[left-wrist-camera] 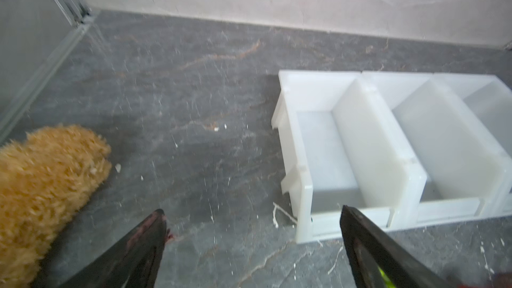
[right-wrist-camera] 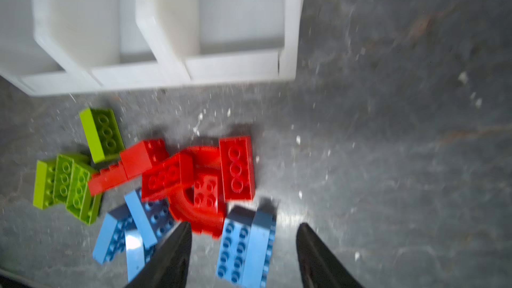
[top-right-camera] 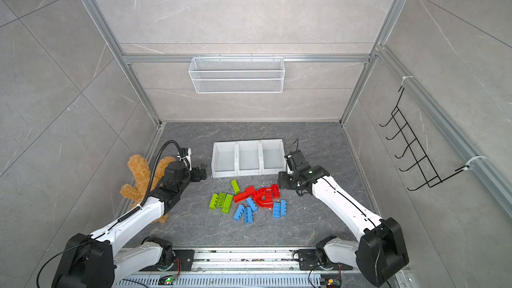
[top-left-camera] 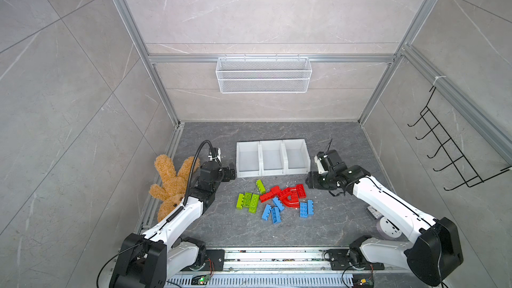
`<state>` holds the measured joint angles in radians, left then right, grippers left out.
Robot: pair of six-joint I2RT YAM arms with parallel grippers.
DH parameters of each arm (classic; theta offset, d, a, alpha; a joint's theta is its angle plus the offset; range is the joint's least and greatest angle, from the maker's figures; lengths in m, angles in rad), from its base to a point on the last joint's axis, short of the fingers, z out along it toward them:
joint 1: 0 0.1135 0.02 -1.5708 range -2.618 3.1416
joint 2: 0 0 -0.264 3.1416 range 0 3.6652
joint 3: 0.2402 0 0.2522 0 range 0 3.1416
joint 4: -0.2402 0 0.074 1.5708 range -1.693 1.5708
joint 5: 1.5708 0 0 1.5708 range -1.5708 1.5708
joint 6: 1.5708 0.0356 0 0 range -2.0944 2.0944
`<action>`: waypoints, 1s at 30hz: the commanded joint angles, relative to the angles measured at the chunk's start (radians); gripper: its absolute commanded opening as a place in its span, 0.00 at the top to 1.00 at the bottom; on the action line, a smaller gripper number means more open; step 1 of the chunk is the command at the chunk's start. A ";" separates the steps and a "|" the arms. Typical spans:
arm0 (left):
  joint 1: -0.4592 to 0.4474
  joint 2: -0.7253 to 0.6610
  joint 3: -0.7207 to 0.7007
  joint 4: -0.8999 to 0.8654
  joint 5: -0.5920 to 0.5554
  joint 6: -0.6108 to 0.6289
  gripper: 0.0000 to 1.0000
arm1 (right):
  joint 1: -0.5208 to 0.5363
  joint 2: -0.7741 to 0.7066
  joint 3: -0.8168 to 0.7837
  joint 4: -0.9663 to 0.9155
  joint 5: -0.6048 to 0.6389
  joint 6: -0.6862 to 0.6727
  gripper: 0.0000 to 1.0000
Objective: Sort the legos into containers by color
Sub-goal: Pick up the lego from the bottom-center of the table.
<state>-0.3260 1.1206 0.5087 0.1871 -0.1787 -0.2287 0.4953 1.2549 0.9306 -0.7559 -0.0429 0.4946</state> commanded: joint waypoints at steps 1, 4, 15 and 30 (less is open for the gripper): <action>-0.005 -0.034 -0.029 0.047 0.027 -0.025 0.01 | 0.048 -0.023 -0.056 -0.160 -0.006 0.122 0.42; -0.005 -0.073 -0.016 0.003 0.008 -0.021 0.01 | 0.087 -0.008 -0.105 -0.117 0.002 0.152 0.45; -0.005 -0.097 -0.023 -0.015 -0.016 -0.017 0.01 | 0.151 0.121 -0.163 0.004 0.058 0.181 0.47; -0.005 -0.092 -0.017 -0.031 -0.040 -0.016 0.01 | 0.145 0.135 -0.228 0.137 0.084 0.165 0.64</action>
<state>-0.3275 1.0286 0.4706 0.1505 -0.1928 -0.2359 0.6418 1.3952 0.7223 -0.6415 0.0158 0.6621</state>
